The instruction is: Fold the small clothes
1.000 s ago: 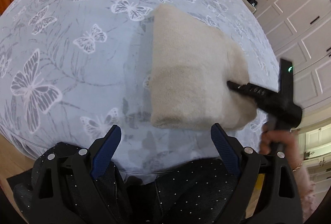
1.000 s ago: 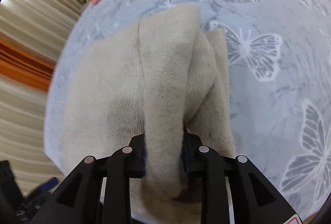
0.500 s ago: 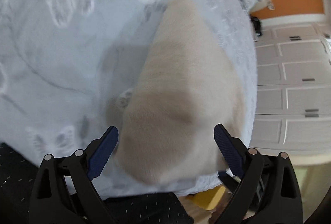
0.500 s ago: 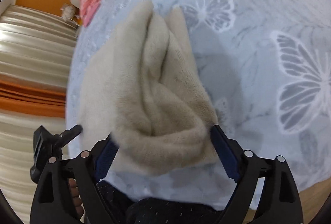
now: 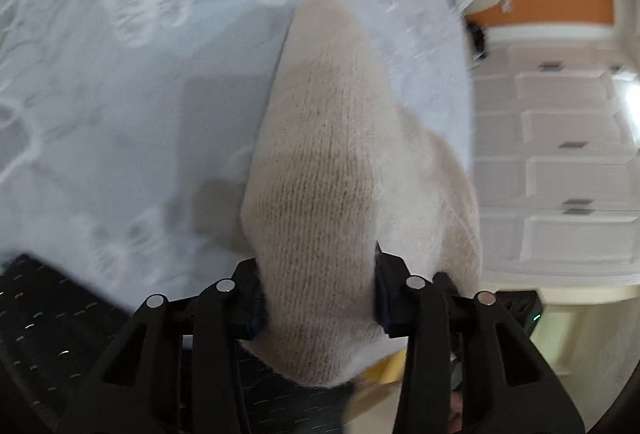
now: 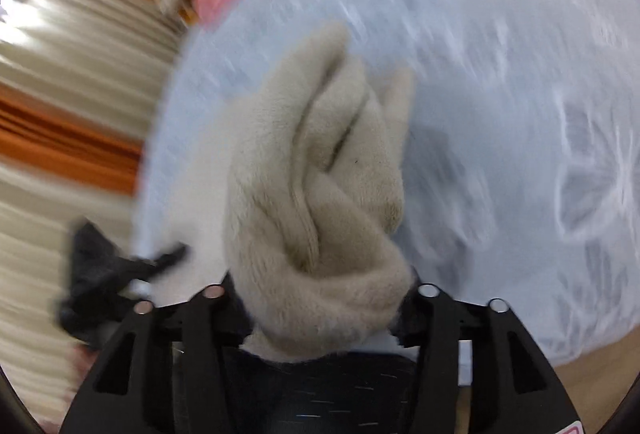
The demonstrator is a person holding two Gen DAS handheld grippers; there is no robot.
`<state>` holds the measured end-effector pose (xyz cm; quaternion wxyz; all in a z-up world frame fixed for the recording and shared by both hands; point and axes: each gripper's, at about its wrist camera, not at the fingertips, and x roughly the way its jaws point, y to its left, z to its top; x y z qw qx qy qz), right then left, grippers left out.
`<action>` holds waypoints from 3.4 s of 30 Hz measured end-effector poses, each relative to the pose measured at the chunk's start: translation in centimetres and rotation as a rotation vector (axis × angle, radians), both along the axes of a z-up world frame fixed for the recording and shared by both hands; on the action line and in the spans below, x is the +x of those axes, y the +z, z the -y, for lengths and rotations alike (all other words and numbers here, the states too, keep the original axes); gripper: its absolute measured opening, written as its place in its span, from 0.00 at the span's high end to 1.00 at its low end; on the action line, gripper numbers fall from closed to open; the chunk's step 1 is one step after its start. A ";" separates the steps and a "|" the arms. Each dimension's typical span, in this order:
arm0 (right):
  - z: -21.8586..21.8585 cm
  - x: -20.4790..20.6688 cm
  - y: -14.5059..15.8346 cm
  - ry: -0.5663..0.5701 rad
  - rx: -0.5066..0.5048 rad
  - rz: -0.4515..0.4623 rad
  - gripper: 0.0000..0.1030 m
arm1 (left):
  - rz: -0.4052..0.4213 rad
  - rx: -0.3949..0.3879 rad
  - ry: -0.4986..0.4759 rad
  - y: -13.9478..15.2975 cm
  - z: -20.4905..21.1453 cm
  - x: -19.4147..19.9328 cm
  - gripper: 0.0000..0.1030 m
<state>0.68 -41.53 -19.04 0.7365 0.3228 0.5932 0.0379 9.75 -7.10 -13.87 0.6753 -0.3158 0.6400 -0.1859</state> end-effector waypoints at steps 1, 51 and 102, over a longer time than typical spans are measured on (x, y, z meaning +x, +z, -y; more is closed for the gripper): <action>-0.1 -0.5 -0.9 -0.016 0.009 -0.009 0.41 | -0.015 0.077 -0.029 -1.5 0.1 -0.7 0.57; -3.1 7.1 10.8 0.043 -0.108 0.300 0.84 | 0.279 0.458 -0.109 1.2 2.8 1.7 0.22; 0.0 2.1 -2.0 -0.260 0.269 -0.006 0.06 | -0.099 -0.047 0.115 -7.2 0.1 -0.1 0.05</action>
